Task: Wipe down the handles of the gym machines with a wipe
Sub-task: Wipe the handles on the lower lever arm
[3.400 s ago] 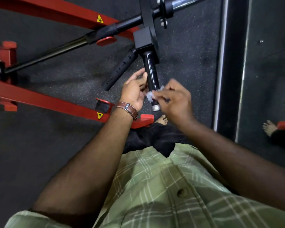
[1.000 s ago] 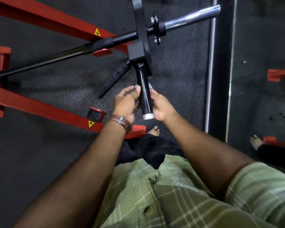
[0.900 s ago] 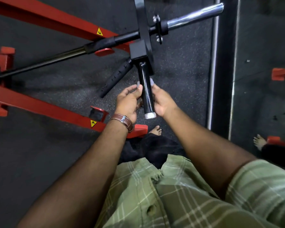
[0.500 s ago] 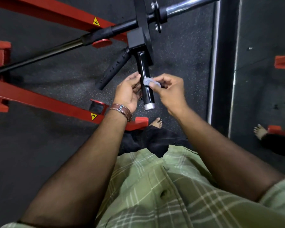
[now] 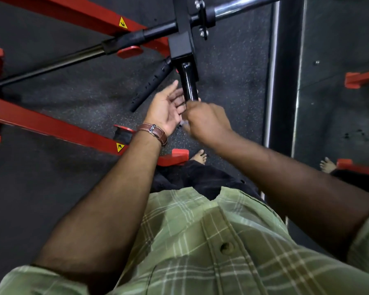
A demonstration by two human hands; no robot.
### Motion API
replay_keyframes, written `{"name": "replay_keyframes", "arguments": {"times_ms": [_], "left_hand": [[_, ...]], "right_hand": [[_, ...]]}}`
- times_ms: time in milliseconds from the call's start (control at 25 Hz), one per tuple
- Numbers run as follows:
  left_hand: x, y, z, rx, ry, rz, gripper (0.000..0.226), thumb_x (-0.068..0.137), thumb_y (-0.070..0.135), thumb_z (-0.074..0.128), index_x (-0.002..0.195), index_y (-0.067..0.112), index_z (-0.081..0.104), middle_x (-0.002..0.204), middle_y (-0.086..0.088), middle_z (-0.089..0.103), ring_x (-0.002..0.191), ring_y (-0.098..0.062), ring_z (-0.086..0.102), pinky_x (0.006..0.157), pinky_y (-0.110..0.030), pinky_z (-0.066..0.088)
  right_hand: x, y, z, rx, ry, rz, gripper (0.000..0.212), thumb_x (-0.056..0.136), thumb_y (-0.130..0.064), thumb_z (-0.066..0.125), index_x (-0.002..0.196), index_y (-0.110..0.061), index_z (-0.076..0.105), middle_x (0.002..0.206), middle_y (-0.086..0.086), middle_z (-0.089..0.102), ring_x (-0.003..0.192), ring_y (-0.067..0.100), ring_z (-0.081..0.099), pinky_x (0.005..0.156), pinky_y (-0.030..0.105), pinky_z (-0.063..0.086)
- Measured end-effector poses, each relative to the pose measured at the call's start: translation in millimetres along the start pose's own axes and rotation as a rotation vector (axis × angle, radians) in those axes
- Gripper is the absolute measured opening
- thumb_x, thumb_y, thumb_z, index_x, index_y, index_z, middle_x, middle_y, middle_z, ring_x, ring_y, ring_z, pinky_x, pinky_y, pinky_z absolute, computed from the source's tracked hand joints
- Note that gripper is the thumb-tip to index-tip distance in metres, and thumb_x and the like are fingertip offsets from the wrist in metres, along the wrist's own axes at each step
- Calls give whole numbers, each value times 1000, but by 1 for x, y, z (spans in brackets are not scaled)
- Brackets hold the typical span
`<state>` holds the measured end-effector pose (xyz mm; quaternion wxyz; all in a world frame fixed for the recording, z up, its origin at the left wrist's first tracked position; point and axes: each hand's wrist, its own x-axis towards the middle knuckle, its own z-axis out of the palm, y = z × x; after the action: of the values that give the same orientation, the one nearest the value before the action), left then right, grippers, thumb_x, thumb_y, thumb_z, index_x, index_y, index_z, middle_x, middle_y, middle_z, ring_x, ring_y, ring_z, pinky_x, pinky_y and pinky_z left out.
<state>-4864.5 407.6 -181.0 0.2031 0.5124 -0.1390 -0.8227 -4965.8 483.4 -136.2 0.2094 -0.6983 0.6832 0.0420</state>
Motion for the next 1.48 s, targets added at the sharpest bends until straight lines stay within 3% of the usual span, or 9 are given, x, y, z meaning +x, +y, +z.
{"name": "replay_keyframes", "arguments": {"times_ms": [120, 440, 600, 800, 960, 1120, 1240, 1360, 1480], "left_hand": [[-3, 3, -1, 21, -7, -24, 25, 99, 29, 53, 79, 14, 59, 55, 2, 58, 47, -11, 52, 62, -27, 44], [-3, -6, -7, 305, -92, -86, 15, 96, 23, 63, 93, 8, 65, 83, -9, 73, 68, -20, 69, 63, -31, 59], [-1, -12, -6, 332, -72, -69, 19, 96, 23, 64, 82, 10, 63, 61, 0, 66, 51, -10, 61, 60, -26, 51], [0, -14, -5, 428, -90, -39, 18, 98, 24, 60, 91, 8, 67, 84, -7, 76, 75, -20, 71, 78, -34, 57], [0, -18, -7, 359, -115, -30, 20, 100, 25, 58, 90, 10, 66, 97, -12, 74, 80, -24, 69, 79, -37, 54], [-1, -20, -9, 363, -141, -16, 20, 100, 25, 57, 91, 11, 67, 104, -12, 73, 84, -22, 70, 89, -37, 53], [-1, -18, -10, 350, -164, -19, 20, 101, 27, 56, 92, 13, 67, 98, -8, 74, 82, -16, 69, 87, -34, 52], [2, -17, -14, 373, -193, -33, 22, 101, 29, 56, 91, 15, 69, 100, -5, 74, 82, -15, 67, 82, -32, 51], [4, -18, -15, 353, -204, -48, 23, 102, 30, 54, 95, 13, 68, 98, -4, 74, 85, -17, 66, 81, -32, 51]], "right_hand": [[40, 7, -6, 16, 151, 117, 26, 93, -37, 53, 110, -20, 63, 105, 4, 64, 94, 29, 64, 66, 36, 41], [-43, -9, 30, 216, 404, 177, 14, 85, -20, 72, 98, -17, 76, 88, 8, 55, 62, 29, 58, 47, 35, 50], [-12, -19, 40, 363, 614, 451, 19, 85, -28, 63, 97, -20, 77, 89, 1, 63, 72, 23, 61, 59, 37, 51], [-44, -58, 80, 730, 1062, 881, 14, 81, -5, 72, 93, -6, 80, 93, 11, 77, 84, 22, 73, 81, 33, 58], [-25, -77, 78, 819, 1091, 932, 18, 82, -11, 69, 96, -10, 80, 101, 13, 76, 97, 23, 73, 90, 33, 56], [-8, -68, 61, 1946, 1227, 1435, 12, 91, -10, 66, 94, -5, 76, 88, 9, 76, 81, 22, 73, 81, 43, 62], [-14, -71, 45, 2622, 1247, 1401, 11, 98, -1, 58, 91, 8, 60, 91, 23, 65, 81, 34, 68, 87, 47, 59], [-13, -87, 47, 2424, 1360, 1467, 15, 90, 1, 69, 101, 10, 65, 94, 20, 70, 78, 28, 73, 76, 38, 63], [-8, -100, 61, 1545, 1312, 1437, 15, 85, -6, 75, 99, -2, 77, 84, 5, 77, 73, 14, 72, 75, 30, 61]]}}
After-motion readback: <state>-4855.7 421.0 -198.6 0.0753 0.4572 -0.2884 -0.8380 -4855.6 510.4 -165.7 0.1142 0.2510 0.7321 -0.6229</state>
